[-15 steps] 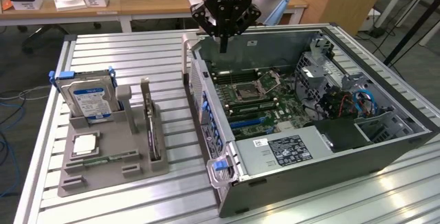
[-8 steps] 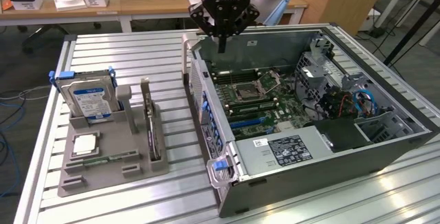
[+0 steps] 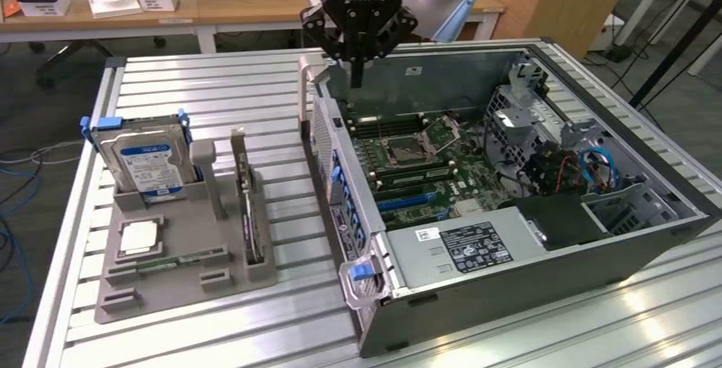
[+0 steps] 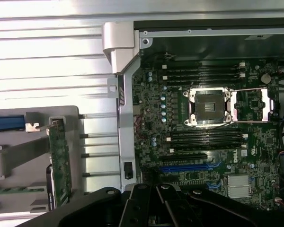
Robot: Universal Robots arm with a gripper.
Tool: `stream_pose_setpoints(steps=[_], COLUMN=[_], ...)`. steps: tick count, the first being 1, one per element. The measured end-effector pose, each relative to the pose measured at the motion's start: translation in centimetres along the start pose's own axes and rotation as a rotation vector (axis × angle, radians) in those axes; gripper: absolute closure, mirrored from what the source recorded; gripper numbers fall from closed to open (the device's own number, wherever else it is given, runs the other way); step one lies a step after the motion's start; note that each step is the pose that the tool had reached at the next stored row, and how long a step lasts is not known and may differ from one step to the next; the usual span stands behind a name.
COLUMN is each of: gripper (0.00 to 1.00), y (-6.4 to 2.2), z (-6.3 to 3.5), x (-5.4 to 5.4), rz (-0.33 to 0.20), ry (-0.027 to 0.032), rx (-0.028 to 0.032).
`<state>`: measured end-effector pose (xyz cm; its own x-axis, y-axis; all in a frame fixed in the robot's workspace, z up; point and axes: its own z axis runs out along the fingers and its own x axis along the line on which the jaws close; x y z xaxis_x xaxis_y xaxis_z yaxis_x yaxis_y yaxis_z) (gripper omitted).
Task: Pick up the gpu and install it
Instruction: 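Reach for the gpu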
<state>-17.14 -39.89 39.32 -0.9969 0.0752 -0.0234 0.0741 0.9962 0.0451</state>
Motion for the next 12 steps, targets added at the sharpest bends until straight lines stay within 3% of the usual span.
stream_pose_setpoints(steps=[12], gripper=[0.89], y=[-0.13], z=[-0.04], x=[1.6], rz=[0.000], ry=[0.0000], rx=[0.0000])
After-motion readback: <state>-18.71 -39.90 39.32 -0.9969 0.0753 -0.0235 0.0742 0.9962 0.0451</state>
